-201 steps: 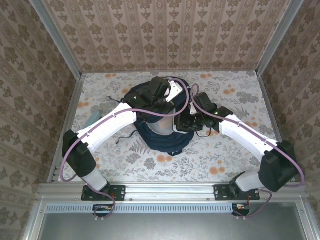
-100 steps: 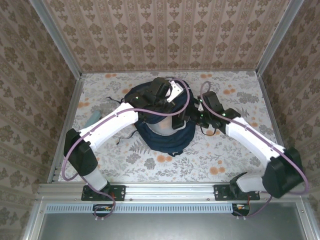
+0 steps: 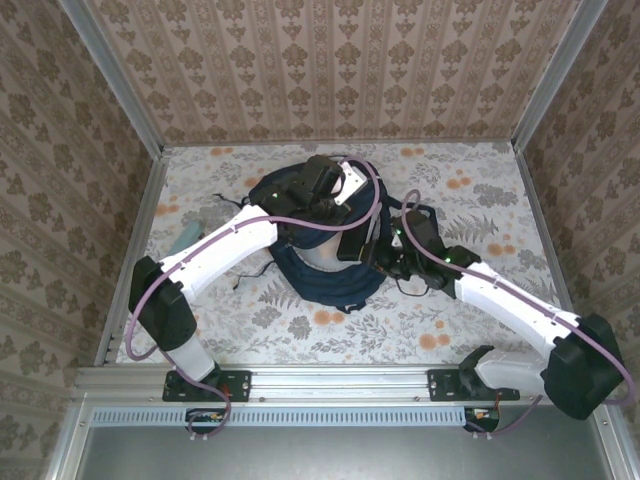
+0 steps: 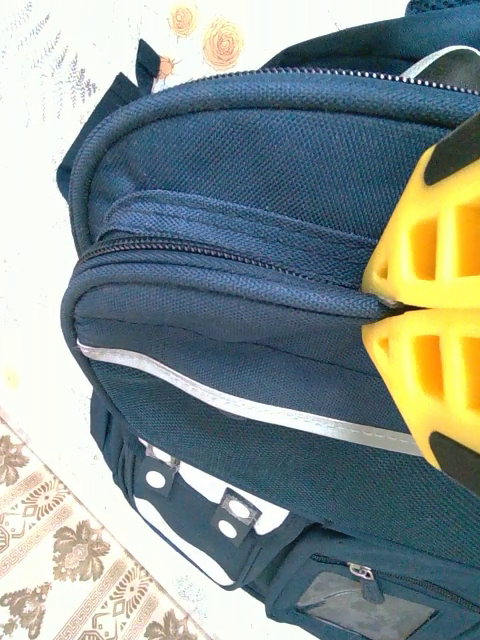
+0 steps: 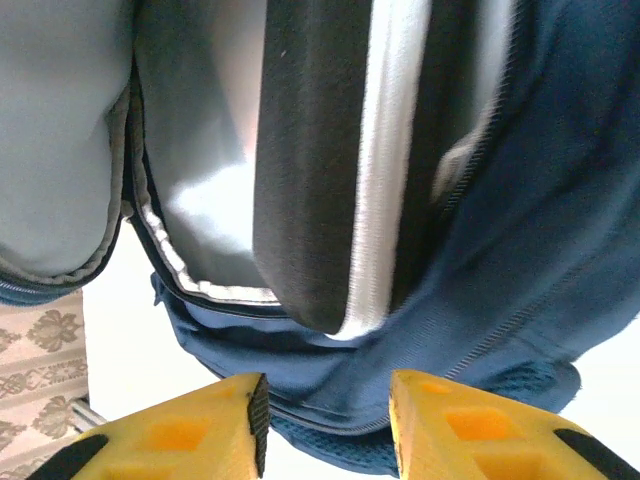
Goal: Pack the student bag
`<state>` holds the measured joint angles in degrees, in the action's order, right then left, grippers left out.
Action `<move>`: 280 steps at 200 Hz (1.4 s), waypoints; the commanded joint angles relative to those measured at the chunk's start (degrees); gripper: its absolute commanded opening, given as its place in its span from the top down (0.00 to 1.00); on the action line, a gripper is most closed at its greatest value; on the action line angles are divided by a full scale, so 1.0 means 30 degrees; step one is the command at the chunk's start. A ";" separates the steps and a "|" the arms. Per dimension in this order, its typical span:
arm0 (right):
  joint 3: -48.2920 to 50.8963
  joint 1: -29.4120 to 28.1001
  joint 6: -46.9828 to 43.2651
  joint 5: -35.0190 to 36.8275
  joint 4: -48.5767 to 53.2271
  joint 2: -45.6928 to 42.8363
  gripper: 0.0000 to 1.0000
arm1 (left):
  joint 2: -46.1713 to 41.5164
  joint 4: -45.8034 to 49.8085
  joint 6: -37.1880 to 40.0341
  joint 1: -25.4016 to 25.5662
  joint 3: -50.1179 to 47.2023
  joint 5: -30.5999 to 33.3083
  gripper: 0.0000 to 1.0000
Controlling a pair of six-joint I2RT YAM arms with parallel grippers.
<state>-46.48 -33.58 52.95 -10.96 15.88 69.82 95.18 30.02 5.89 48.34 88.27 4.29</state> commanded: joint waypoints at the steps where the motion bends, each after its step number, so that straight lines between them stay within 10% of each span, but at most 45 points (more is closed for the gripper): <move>1: -0.0333 -0.0627 0.0687 -0.0456 -0.1849 0.1213 0.62 | -0.0172 -0.1623 -0.0559 -0.0041 0.0921 -0.0239 1.00; 230: -0.4501 0.3848 0.0027 0.2428 -0.4204 0.7670 0.82 | -0.0478 -0.1827 -0.1091 -0.0184 0.0313 -0.2814 1.00; 280: -0.3053 0.4296 -0.0540 0.2961 -0.2584 0.4469 0.75 | 0.0705 -0.2169 -0.2145 -0.0479 0.1165 -0.2836 1.00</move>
<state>-57.76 -21.10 52.71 -4.84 5.15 90.45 96.07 29.06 2.50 47.48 88.27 -1.39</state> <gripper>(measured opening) 0.214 0.046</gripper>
